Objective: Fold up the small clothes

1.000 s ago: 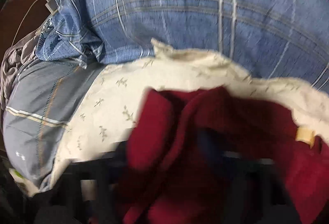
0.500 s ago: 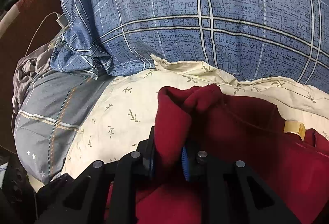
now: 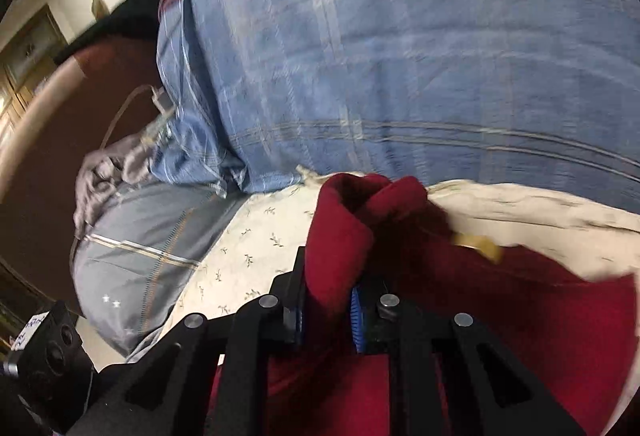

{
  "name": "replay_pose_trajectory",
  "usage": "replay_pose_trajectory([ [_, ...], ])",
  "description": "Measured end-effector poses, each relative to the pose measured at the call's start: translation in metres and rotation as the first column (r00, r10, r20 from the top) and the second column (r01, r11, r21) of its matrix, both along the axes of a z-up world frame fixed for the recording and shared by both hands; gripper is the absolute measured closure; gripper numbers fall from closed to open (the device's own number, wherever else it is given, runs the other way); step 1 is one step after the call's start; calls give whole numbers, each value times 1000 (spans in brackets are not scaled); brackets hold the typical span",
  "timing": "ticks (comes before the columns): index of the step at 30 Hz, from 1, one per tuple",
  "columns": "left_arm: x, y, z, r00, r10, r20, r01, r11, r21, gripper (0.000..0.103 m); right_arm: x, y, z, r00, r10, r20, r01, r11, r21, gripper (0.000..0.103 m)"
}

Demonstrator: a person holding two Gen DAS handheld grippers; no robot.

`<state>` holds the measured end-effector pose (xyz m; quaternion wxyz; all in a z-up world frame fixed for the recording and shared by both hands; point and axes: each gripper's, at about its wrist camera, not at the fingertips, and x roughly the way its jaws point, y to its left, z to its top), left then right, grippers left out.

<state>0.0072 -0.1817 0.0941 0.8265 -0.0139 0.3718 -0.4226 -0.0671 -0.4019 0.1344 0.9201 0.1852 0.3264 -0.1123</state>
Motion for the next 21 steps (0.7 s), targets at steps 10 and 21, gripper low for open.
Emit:
replay_pose_trajectory([
  [10,-70,-136,4,973,-226,-39,227,974,16,86,-134,-91,-11,978,-208,24,207,977,54,89],
  [21,-83,-115,6,954,-286,-90,293,954,67,40,-161,-115,-66,950,-312,-9,305,922,239,51],
])
